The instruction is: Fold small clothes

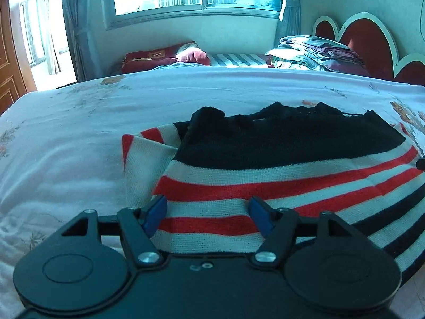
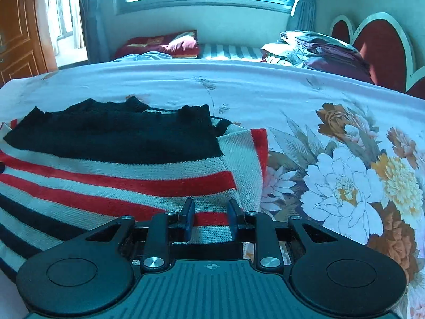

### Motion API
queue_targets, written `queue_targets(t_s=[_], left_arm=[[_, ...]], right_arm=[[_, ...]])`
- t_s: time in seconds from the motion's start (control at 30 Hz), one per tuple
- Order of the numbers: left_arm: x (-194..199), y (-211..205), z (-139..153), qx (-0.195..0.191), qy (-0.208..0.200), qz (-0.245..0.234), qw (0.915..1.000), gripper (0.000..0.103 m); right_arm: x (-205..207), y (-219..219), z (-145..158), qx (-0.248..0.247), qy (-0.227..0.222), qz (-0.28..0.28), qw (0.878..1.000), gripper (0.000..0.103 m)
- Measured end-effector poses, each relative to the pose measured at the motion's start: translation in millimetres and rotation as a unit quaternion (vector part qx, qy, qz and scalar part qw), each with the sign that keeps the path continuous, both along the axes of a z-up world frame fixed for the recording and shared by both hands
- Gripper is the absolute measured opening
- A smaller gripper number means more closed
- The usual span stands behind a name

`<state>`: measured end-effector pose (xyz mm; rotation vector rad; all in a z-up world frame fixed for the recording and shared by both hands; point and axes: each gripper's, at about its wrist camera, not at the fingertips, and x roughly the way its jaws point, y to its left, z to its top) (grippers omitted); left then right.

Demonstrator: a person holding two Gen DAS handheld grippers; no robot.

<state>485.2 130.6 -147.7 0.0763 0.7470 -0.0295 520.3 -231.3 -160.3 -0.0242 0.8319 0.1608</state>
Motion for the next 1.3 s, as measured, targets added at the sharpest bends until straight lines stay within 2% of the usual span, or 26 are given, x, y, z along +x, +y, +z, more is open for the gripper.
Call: queue_targets(t_s=[0.07, 0.13, 0.2, 0.33, 0.37, 0.4, 0.47, 0.57, 0.63, 0.8, 0.87, 0.93, 1.0, 1.03, 1.07, 1.1, 1.17, 1.2, 1.23, 1.3], left_arm=[[-4, -15, 7, 0.003, -0.005, -0.001, 1.0000, 0.061], [-12, -36, 13, -0.015, -0.014, -0.027, 0.9994, 0.062], [-20, -61, 12, -0.018, -0.013, -0.062, 0.9978, 0.063], [-31, -101, -2, -0.008, 0.010, -0.099, 0.9950, 0.064], [-33, -108, -6, 0.011, 0.014, -0.101, 0.9948, 0.065], [-34, -111, -9, 0.023, 0.012, -0.101, 0.9946, 0.065], [-34, -109, -7, 0.014, 0.019, -0.097, 0.9950, 0.065], [-38, -101, -3, 0.018, 0.021, -0.094, 0.9952, 0.066], [-42, -87, -1, 0.017, 0.020, -0.082, 0.9963, 0.066], [-67, -44, -6, 0.030, 0.020, -0.048, 0.9982, 0.067], [-76, -32, -5, 0.027, 0.021, -0.037, 0.9987, 0.067], [-83, -27, 0, 0.026, 0.014, -0.028, 0.9992, 0.066], [-86, -25, 3, 0.029, 0.013, -0.021, 0.9993, 0.066], [-87, -24, 3, 0.029, 0.013, -0.017, 0.9993, 0.066], [-87, -22, 3, 0.027, 0.015, -0.014, 0.9994, 0.066], [-87, -20, 2, 0.023, 0.018, -0.010, 0.9995, 0.066], [-87, -17, 1, 0.009, 0.021, -0.001, 0.9997, 0.066], [-87, -15, 0, 0.002, 0.023, 0.004, 0.9997, 0.066], [-87, -14, 0, -0.002, 0.024, 0.008, 0.9997, 0.066], [-88, -13, 0, 0.004, 0.026, 0.014, 0.9996, 0.066]], right_arm=[[-5, 12, 13, -0.004, -0.016, -0.003, 1.000, 0.025], [-13, 26, 26, 0.026, -0.030, 0.009, 0.999, 0.025], [-20, 46, 28, 0.050, -0.022, 0.041, 0.998, 0.025], [-37, 97, 13, 0.035, 0.004, 0.103, 0.994, 0.025], [-40, 105, 6, 0.020, 0.011, 0.106, 0.994, 0.025], [-45, 109, 3, 0.006, -0.001, 0.104, 0.995, 0.026], [-48, 111, 2, 0.001, 0.001, 0.100, 0.995, 0.026], [-44, 100, 5, 0.013, 0.016, 0.095, 0.995, 0.026], [-46, 88, 6, 0.000, 0.020, 0.085, 0.996, 0.025], [-73, 43, 3, -0.029, 0.042, 0.067, 0.996, 0.025], [-85, 29, 1, -0.020, 0.045, 0.066, 0.997, 0.025], [-90, 21, 11, -0.011, 0.036, 0.056, 0.998, 0.026], [-94, 11, 24, -0.009, 0.005, 0.024, 1.000, 0.026], [-93, 5, 25, -0.006, 0.006, 0.008, 1.000, 0.029], [-89, -1, 23, -0.005, 0.016, -0.009, 1.000, 0.039], [-87, -6, 20, -0.001, 0.025, -0.017, 1.000, 0.043], [-81, -15, 11, 0.025, 0.055, -0.018, 0.998, 0.043], [-81, -20, 8, 0.051, 0.064, -0.017, 0.996, 0.036], [-84, -25, 6, 0.071, 0.069, -0.018, 0.995, 0.024], [-90, -30, 7, 0.070, 0.068, -0.023, 0.995, 0.006]])
